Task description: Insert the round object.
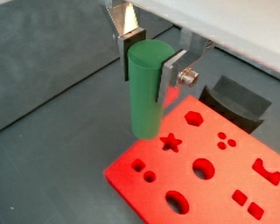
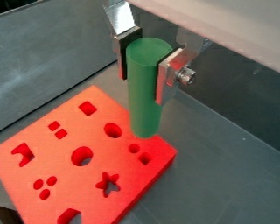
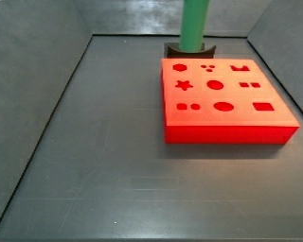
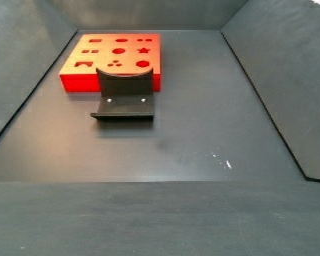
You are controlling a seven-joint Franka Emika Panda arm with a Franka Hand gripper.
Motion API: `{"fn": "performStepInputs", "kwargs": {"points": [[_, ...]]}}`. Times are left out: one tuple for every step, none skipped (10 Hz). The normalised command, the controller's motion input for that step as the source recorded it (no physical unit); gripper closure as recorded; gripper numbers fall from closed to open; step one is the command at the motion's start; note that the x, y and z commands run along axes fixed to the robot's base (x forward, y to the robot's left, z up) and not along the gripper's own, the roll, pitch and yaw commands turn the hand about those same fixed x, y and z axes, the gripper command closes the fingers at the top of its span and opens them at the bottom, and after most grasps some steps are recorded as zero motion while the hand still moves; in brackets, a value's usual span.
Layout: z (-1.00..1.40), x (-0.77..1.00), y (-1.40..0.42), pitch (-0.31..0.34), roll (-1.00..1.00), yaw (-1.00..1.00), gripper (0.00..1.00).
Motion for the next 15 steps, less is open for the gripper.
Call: {"fn": "performStepInputs", "kwargs": {"points": [[-0.21, 1.0, 0.18, 0.154, 0.04, 0.0, 1.0], [-0.13, 1.0, 0.23, 0.18, 0.08, -0.01, 1.0], [-0.1, 1.0, 0.23, 0.166, 0.07, -0.01, 1.0], [0.0, 1.0, 0.16, 0.184, 0.03, 0.0, 1.0], [0.0, 1.0, 0.13, 0.18, 0.0, 0.0, 1.0], [0.0, 1.0, 0.1, 0.143, 0.0, 0.0, 1.0], [-0.23, 1.0, 0.11, 0.06, 0.0, -0.02, 1.0], [-0.49, 1.0, 0.24, 0.054, 0.06, -0.01, 1.0], [-0.54, 1.0, 0.3, 0.079, 0.14, 0.0, 1.0], [-0.52, 1.0, 0.3, 0.067, 0.13, 0.0, 1.0], [-0.46, 1.0, 0.24, 0.047, 0.11, 0.0, 1.0], [-0.32, 1.0, 0.16, 0.059, 0.07, 0.0, 1.0], [-0.29, 1.0, 0.11, 0.086, 0.02, 0.0, 1.0], [-0.28, 1.0, 0.05, 0.114, 0.03, 0.0, 1.0], [-0.23, 0.71, 0.05, 0.104, 0.06, 0.0, 1.0]]}}
